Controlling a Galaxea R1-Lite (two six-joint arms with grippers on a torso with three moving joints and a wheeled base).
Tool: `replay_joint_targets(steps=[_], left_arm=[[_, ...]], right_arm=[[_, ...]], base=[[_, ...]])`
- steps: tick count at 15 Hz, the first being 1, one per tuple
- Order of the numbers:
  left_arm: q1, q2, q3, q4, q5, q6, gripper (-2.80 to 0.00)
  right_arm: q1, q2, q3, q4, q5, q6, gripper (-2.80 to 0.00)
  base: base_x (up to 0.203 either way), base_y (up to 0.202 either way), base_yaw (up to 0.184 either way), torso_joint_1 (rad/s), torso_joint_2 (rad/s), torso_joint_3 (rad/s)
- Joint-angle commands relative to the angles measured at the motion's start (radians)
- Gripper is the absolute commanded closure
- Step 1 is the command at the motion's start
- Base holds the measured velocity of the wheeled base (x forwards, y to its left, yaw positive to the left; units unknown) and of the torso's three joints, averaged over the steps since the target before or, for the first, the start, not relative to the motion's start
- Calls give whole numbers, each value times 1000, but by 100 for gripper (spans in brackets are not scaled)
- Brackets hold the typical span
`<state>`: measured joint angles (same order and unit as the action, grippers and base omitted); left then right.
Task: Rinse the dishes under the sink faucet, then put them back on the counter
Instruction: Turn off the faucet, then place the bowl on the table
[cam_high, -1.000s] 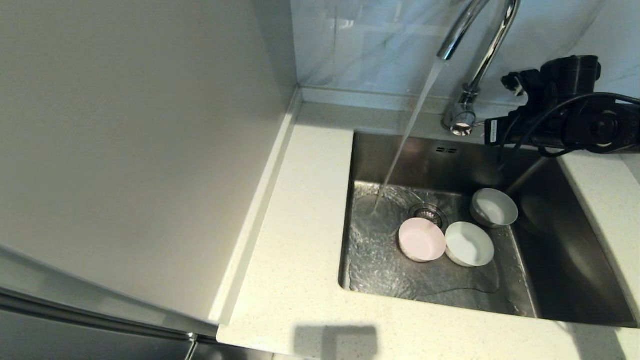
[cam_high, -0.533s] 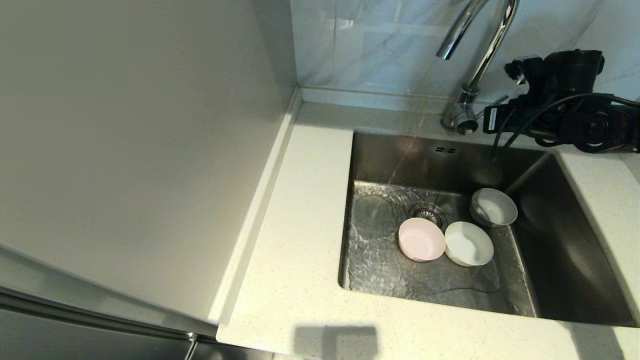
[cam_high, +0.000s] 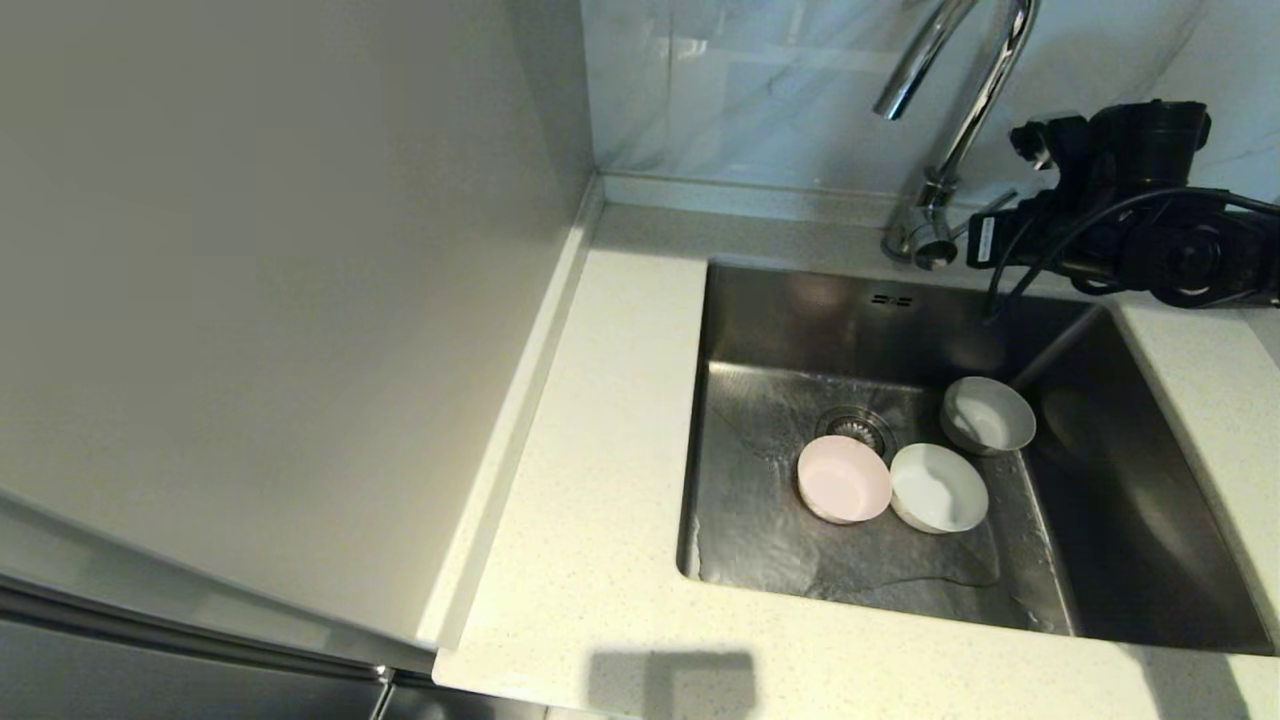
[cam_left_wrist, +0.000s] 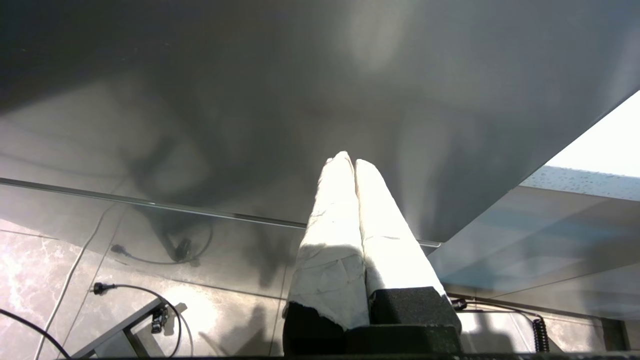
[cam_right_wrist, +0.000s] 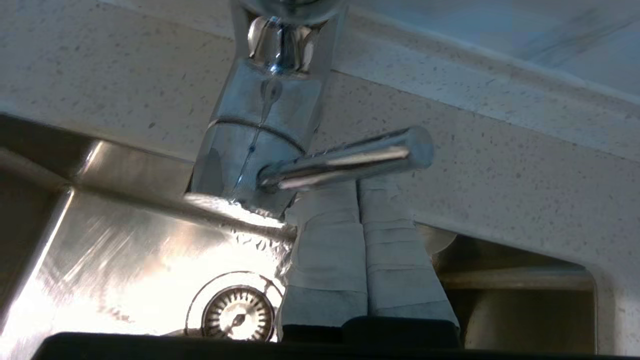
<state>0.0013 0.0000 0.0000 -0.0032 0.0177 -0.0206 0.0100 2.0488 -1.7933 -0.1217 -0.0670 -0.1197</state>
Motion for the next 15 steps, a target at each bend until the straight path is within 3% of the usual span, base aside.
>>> replay_joint_targets(steps=[1,6,12,14,15], left_arm=[[0,-3,0,0,1,-1,0],[0,-3,0,0,1,-1,0],[0,-3,0,0,1,-1,0],[0,-3,0,0,1,-1,0],[0,-3,0,0,1,-1,0]], right_arm=[[-9,-39,58,2,-2,-3,0],[-65,-100,232,9,-1,-20,0],[-132,-121,400,6,-5,-122,0],[-161,-129,450,4,-7,-193,0],[-163,-136,460,5,-8,-204,-280]], base=[[0,0,0,0,0,0],[0,0,0,0,0,0],[0,0,0,0,0,0],[0,0,0,0,0,0],[0,0,0,0,0,0]])
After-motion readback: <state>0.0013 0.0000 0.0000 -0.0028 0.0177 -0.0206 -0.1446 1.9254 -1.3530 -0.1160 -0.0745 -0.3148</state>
